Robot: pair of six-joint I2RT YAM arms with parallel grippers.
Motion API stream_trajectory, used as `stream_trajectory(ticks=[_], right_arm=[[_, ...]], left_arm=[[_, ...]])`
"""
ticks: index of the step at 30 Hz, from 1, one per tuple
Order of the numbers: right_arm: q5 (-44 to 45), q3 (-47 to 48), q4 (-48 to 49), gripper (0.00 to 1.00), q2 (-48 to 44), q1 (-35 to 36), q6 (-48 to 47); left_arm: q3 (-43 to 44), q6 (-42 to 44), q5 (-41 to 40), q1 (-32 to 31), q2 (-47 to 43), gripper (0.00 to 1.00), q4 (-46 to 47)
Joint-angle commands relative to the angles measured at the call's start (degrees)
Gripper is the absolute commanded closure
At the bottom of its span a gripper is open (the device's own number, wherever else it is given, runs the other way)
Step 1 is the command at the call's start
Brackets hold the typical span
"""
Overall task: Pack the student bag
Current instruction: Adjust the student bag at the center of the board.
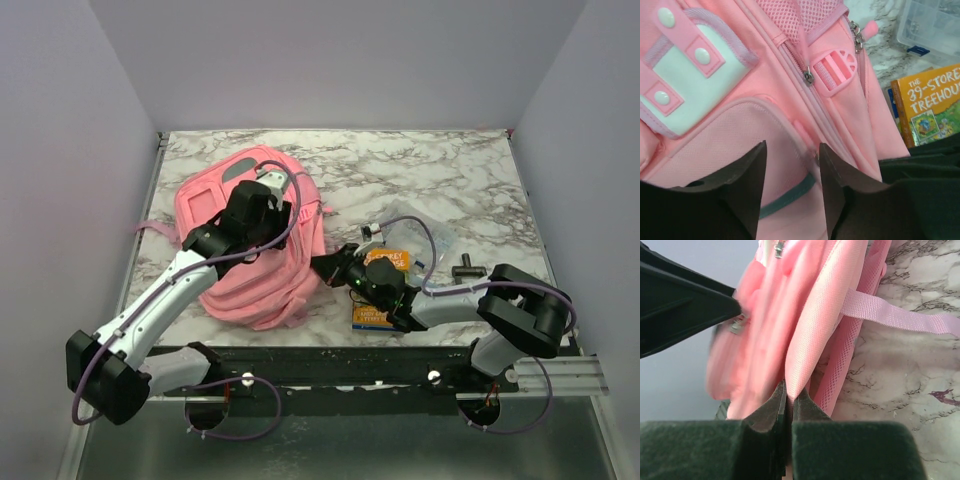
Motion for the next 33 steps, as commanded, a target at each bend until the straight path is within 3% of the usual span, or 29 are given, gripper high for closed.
stream_trajectory(ticks=[1,3,6,16,18,29,33], right_arm=[[4.11,2.07,-1.57,0.99,-2.34,-0.23,-3.23],[4.72,2.76,-2.32,0.99,-2.45,-0.23,-3.55],[4.95,3.14,-2.40,0.99,-2.87,-0.23,-3.73],[4.60,3.68,-2.53,0.99,-3.03,-0.23,-3.77],[4.54,3.97,-2.96,0.99,-3.41,-0.23,-3.98],[4.62,4.91,-3.93,0.99,-3.45,-0.23,-3.58],[4.83,5.42,-4.05,0.99,-3.29,-0.23,-3.28]], left_arm=[[-0.61,-2.89,2.68,0.87,-3.83,0.41,2.67],[0.83,-6.04,2.16,0.81,-3.25,0.34,2.97],[3.76,-7.41,2.60,0.66,-1.49,0.34,2.13],[16.73,-8.12,-1.62,-1.91,13.79,0.47,-7.48],[19.13,-8.50,-2.78,-2.00,17.25,0.58,-10.02],[14.54,-8.57,0.26,-2.27,21.65,0.57,-8.02],[12.03,-6.33,1.36,-2.27,18.93,0.60,-7.11]])
